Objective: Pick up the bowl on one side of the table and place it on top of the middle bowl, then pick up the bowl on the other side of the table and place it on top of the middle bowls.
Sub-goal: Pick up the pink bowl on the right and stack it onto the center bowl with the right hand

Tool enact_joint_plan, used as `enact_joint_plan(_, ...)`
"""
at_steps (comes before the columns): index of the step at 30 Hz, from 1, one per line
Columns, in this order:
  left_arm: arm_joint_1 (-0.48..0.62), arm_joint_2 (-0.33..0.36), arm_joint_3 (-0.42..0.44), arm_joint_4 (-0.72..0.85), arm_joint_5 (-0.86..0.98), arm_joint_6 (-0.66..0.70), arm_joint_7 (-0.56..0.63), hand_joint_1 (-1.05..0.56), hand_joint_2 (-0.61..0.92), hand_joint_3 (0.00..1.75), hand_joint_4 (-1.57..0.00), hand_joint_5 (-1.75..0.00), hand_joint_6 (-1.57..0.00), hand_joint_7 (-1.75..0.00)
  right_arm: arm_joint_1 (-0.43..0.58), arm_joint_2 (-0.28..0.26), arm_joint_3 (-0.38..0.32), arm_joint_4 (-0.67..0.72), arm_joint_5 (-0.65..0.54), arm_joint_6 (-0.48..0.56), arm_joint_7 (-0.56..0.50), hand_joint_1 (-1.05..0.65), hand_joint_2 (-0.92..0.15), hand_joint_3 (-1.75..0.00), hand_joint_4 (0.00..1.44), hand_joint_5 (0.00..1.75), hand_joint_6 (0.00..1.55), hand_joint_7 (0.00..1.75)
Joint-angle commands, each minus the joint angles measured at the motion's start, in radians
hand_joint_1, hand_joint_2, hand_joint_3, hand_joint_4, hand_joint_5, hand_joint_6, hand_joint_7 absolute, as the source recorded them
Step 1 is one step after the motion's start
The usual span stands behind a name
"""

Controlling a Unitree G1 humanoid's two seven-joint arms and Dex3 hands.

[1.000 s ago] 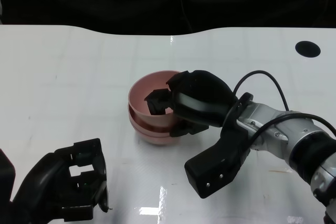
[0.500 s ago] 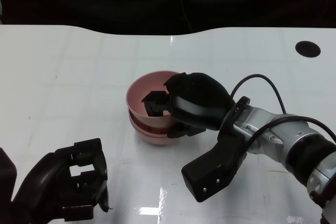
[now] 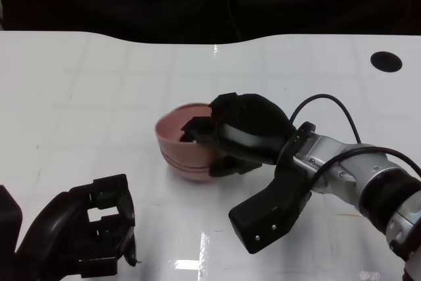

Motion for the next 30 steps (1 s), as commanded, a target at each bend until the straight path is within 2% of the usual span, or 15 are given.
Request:
enact_joint_plan(1, 0.004, 0.018, 0.0, -0.013, 0.007, 0.013, 0.008, 0.21, 0.75, 1.23, -0.81, -1.75, -0.71, -1.75, -0.008, -0.019, -0.003, 0.003, 0.01, 0.005, 0.018, -0.96, -0.92, -0.61, 0.01, 0.01, 0.02, 0.0)
enact_joint_plan(4, 0.006, 0.015, 0.002, -0.014, 0.005, 0.018, 0.012, 0.21, 0.75, 1.23, -0.81, -1.75, -0.7, -1.75, -0.004, -0.022, 0.007, -0.002, -0.008, 0.019, -0.002, -1.02, -0.92, -0.7, 0.0, 0.0, 0.0, 0.0)
enact_joint_plan(9, 0.006, 0.013, 0.004, -0.002, 0.0, -0.005, -0.004, 0.2, 0.76, 1.22, -0.8, -1.75, -0.7, -1.75, 0.0, -0.026, 0.02, 0.001, -0.024, 0.028, -0.038, -1.04, -0.92, -0.76, 0.0, 0.0, 0.0, 0.0)
enact_joint_plan(17, 0.002, 0.013, 0.003, 0.0, -0.009, 0.003, -0.005, 0.18, 0.76, 1.22, -0.79, -1.75, -0.69, -1.75, 0.002, -0.031, 0.04, 0.002, -0.039, 0.048, -0.06, -1.03, -0.92, -0.78, 0.0, 0.0, 0.0, 0.0)
enact_joint_plan(21, 0.002, 0.015, 0.001, 0.002, -0.003, -0.007, -0.005, 0.19, 0.75, 1.22, -0.8, -1.75, -0.69, -1.75, 0.006, -0.03, 0.051, 0.003, -0.054, 0.069, -0.069, -1.04, -0.92, -0.85, 0.0, 0.0, 0.0, 0.0)
enact_joint_plan(30, 0.008, 0.017, 0.0, -0.005, 0.002, -0.008, -0.002, 0.19, 0.74, 1.23, -0.79, -1.75, -0.69, -1.75, 0.036, -0.027, 0.078, 0.019, -0.054, 0.106, -0.042, -1.03, -0.92, -0.84, 0.0, 0.0, 0.0, 0.0)
